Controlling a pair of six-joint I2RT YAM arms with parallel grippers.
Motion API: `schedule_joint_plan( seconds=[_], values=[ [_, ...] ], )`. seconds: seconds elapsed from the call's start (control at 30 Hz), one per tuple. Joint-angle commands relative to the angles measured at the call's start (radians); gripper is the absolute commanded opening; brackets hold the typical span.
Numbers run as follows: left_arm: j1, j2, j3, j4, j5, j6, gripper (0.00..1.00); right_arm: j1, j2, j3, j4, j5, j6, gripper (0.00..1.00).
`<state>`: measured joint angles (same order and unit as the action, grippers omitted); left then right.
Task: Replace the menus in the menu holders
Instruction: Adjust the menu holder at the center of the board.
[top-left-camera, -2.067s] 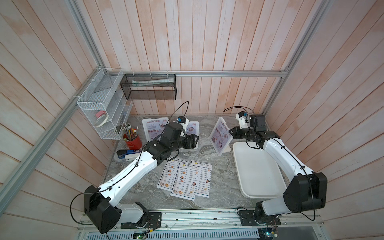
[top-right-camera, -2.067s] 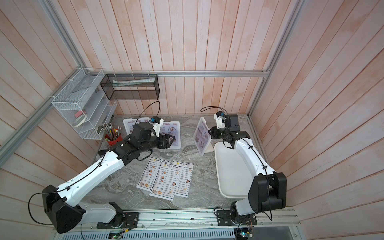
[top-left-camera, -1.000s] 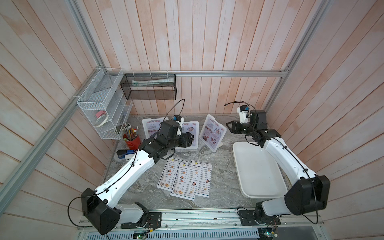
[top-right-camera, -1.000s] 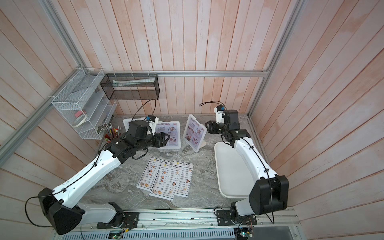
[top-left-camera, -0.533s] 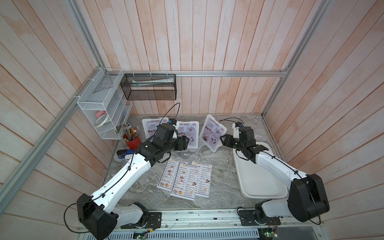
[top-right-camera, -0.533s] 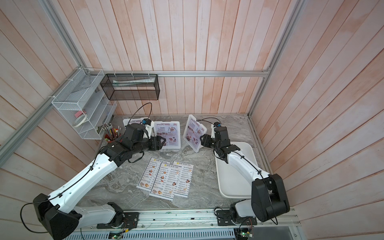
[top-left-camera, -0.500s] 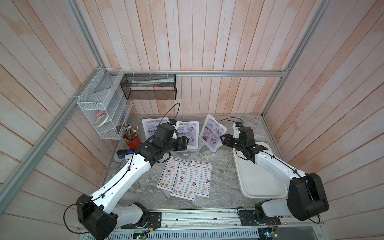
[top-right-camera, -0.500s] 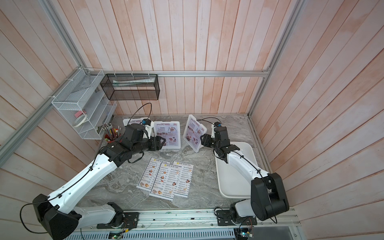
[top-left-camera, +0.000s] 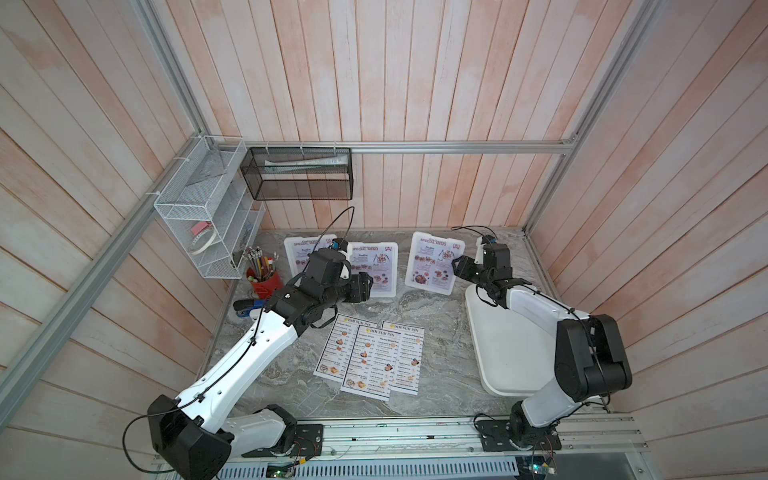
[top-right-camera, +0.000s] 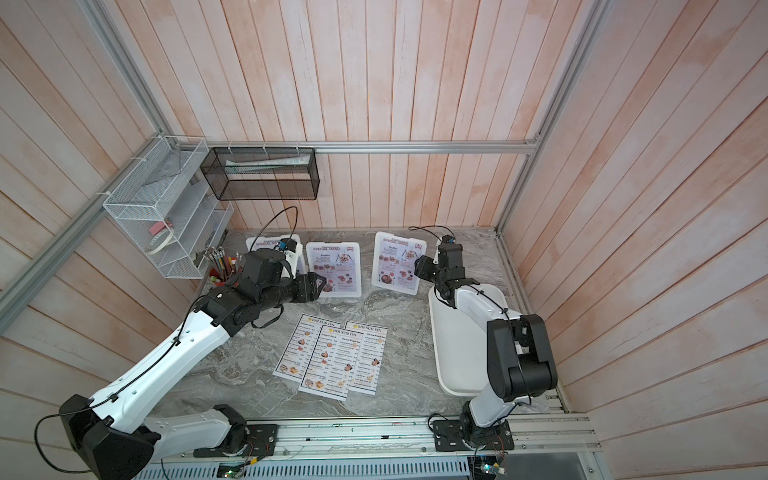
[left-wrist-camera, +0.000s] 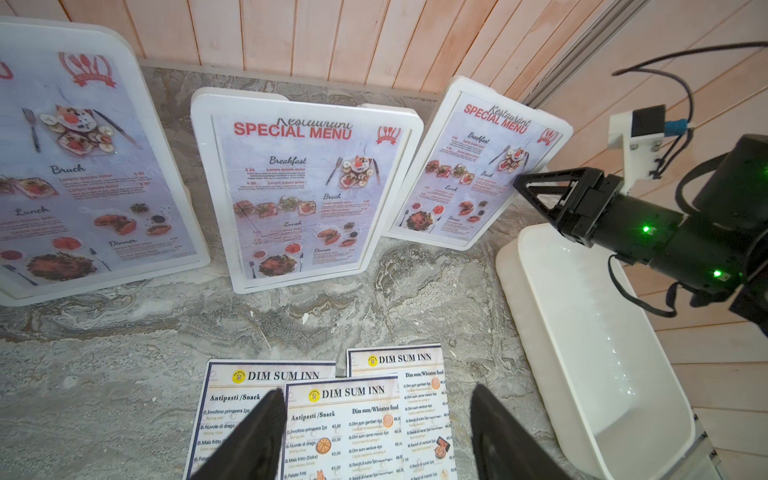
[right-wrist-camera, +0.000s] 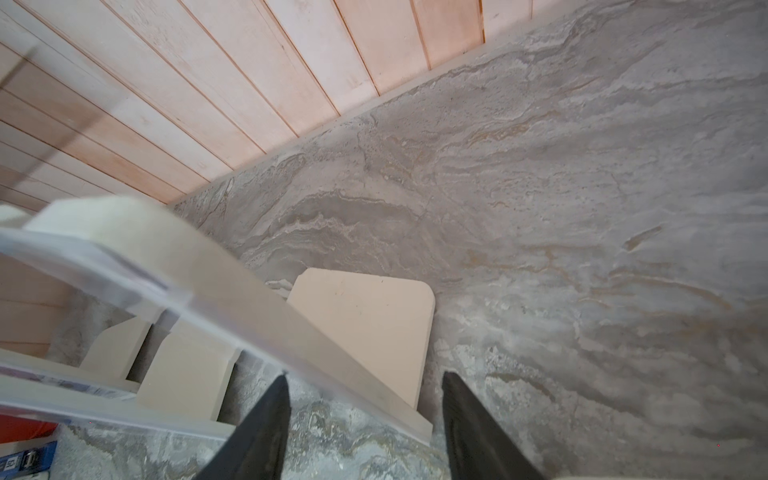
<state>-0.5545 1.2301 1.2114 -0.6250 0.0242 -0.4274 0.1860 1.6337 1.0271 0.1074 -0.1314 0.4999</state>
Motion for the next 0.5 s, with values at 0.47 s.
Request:
schedule_joint_plan(
  seconds=[0.47],
  values=[
    [0.059,-0.068,-0.068,-0.009,-0.075,0.008,0.74,-0.034,-0.067,-0.018,-0.001,-0.028,-0.067,0.59]
  ],
)
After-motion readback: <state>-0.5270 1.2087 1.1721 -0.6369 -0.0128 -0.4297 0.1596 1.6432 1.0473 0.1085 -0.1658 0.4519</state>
